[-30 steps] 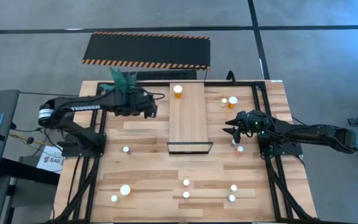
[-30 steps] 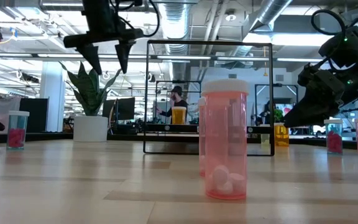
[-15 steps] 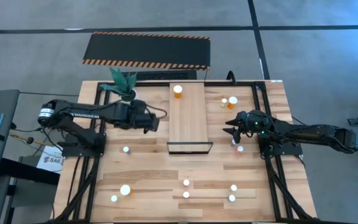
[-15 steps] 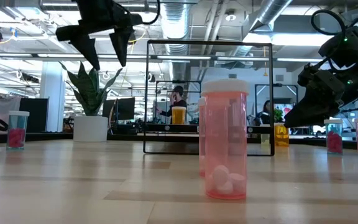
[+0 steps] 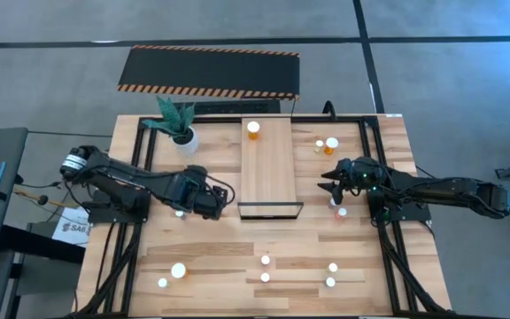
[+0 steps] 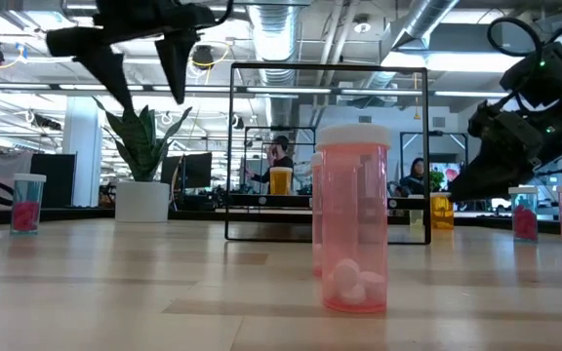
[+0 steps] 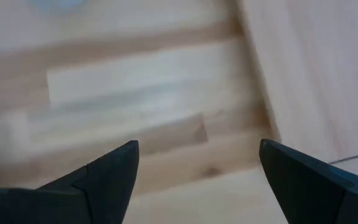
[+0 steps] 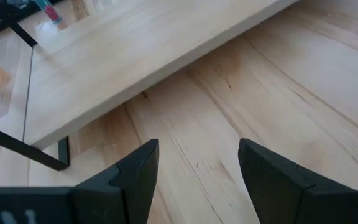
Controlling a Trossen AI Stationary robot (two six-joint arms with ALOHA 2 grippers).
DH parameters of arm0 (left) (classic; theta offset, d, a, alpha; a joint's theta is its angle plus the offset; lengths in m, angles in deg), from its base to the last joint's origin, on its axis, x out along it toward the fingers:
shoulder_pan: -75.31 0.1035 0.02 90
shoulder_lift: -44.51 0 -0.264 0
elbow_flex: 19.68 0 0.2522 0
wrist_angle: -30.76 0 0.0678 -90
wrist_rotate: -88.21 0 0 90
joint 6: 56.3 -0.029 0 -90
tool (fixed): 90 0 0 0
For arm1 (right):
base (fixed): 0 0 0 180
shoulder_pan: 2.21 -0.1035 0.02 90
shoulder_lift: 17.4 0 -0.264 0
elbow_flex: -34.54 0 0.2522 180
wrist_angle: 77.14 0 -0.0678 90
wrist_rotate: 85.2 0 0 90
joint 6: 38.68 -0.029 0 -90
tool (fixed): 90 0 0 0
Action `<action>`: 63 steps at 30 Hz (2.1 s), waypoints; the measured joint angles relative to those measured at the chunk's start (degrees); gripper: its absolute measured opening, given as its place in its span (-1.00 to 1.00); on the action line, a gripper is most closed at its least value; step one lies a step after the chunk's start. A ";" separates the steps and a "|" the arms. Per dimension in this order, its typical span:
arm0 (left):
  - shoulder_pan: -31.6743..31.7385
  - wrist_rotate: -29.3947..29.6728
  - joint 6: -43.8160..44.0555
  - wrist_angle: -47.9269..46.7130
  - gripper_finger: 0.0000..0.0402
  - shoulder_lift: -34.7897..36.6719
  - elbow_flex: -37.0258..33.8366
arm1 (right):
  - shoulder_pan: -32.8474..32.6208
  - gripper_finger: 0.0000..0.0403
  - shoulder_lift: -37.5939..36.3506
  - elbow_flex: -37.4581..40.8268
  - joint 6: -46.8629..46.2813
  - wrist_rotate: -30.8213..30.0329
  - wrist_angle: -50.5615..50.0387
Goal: Pick and place medicine bottles onto shelf by color
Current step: Put the top left blue pill bottle on the shelf
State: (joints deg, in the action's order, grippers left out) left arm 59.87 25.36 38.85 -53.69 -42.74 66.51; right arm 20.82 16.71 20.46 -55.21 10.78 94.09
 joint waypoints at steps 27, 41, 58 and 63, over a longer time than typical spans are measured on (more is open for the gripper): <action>-7.73 -12.60 31.83 -14.84 0.59 -1.25 -5.08 | 0.00 0.22 0.00 0.01 -0.01 0.00 -0.31; -5.28 -17.92 31.93 5.86 0.59 9.18 -24.17 | 0.00 0.22 -0.02 0.00 0.01 0.00 -0.33; 0.06 -21.25 24.00 13.98 0.35 9.39 -28.81 | 0.00 0.22 -0.02 0.00 0.00 0.00 -0.29; 0.06 -20.84 23.13 14.17 0.04 9.39 -28.81 | 0.00 0.22 -0.02 0.02 0.00 0.00 -0.29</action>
State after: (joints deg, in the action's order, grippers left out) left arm 59.93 4.52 61.98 -39.53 -33.35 37.70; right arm 20.82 16.70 20.48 -55.21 10.78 93.79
